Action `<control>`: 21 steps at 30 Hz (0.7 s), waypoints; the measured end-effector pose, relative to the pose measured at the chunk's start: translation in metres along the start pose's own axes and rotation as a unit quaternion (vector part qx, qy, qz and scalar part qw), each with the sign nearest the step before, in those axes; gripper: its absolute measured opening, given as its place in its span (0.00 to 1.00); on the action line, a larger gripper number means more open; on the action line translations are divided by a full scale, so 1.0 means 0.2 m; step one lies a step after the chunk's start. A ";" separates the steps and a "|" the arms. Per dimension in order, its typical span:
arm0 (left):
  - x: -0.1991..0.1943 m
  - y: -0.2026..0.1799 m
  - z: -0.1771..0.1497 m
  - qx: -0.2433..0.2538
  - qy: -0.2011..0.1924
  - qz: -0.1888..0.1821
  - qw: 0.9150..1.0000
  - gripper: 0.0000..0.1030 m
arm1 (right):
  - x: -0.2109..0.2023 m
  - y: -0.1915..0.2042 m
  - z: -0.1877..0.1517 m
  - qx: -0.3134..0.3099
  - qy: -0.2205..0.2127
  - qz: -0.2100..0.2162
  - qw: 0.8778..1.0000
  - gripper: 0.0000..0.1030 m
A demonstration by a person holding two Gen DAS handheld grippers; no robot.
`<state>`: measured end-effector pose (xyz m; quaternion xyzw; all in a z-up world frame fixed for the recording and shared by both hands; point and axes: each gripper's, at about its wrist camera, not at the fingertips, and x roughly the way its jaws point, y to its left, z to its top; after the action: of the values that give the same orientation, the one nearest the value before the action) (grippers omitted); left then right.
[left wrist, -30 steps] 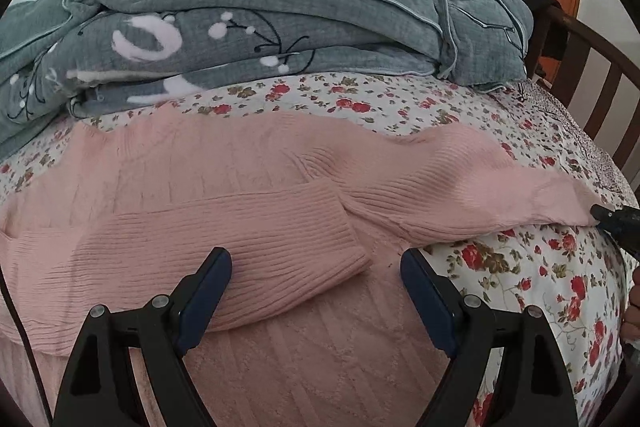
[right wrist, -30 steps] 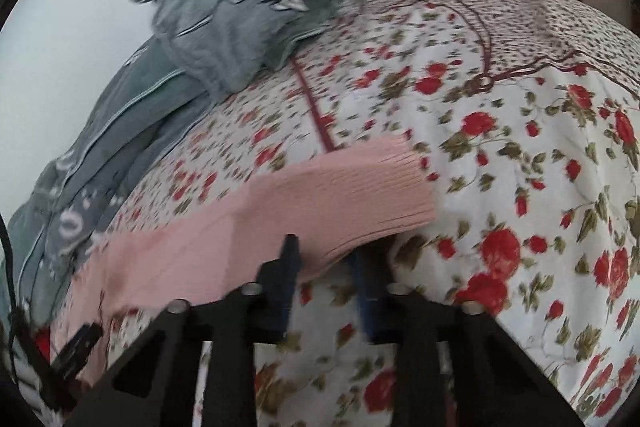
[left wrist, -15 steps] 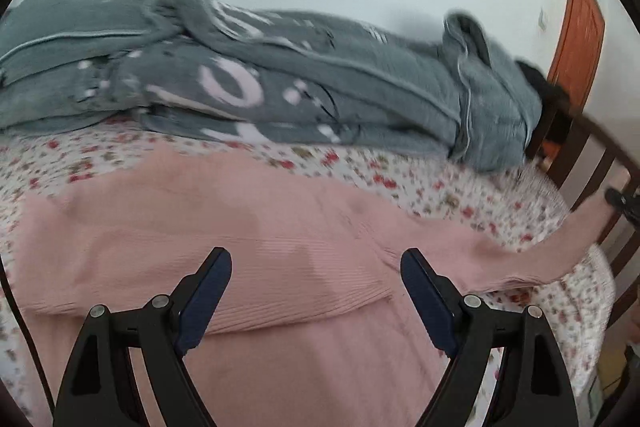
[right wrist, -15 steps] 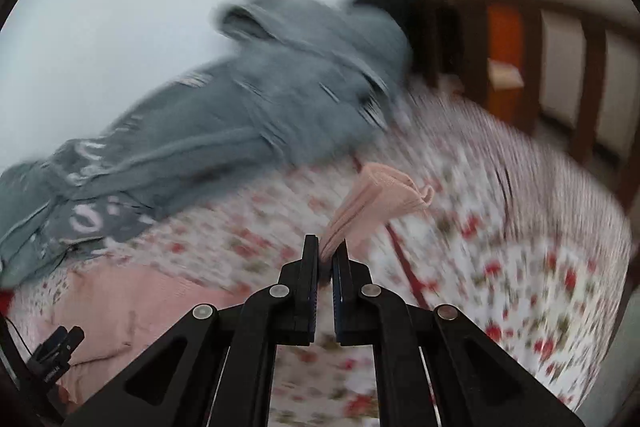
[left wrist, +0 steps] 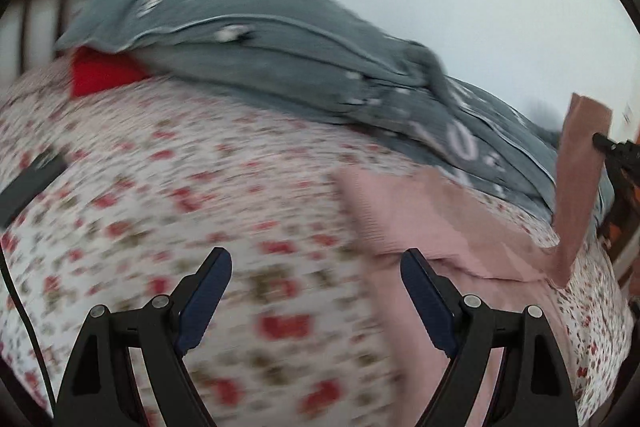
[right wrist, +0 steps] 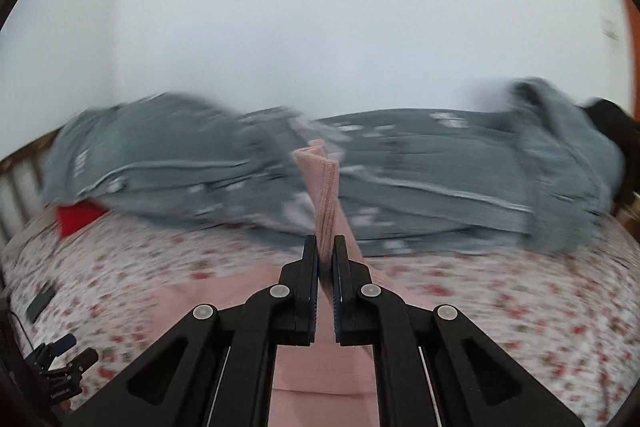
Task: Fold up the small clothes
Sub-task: 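Grasp the other sleeve with the right tool and fold it across the body, then open the right tool to release the folded sleeve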
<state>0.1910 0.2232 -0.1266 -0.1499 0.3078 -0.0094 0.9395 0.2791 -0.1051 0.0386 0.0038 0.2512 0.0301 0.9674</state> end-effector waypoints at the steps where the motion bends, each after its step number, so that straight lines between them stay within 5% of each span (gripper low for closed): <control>1: -0.01 0.08 -0.01 -0.011 0.004 0.004 1.000 0.83 | 0.06 0.11 -0.02 -0.012 0.006 0.016 1.000 0.06; 6: -0.06 0.29 -0.10 -0.018 0.019 0.038 0.999 0.83 | 0.42 0.55 -0.25 -0.048 0.079 0.062 0.994 0.06; 12: -0.07 0.36 -0.18 -0.004 0.026 0.072 0.997 0.83 | 0.71 0.78 -0.55 -0.090 0.175 0.097 0.976 0.10; 14: -0.05 0.33 -0.19 0.003 0.028 0.068 0.997 0.83 | 0.77 0.82 -0.62 -0.097 0.221 0.135 0.961 0.46; 15: -0.03 0.29 -0.18 0.005 0.031 0.057 0.998 0.83 | 0.77 0.82 -0.64 -0.097 0.227 0.142 0.959 0.55; 21: 0.03 0.08 -0.13 0.022 0.042 0.007 0.999 0.84 | 0.44 0.53 -0.54 -0.040 0.187 0.178 0.965 0.64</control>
<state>0.1797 0.2316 -0.1547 -0.1265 0.3479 -0.0161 0.9288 0.2961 0.0050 -0.0965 0.0042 0.4216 0.2119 0.8817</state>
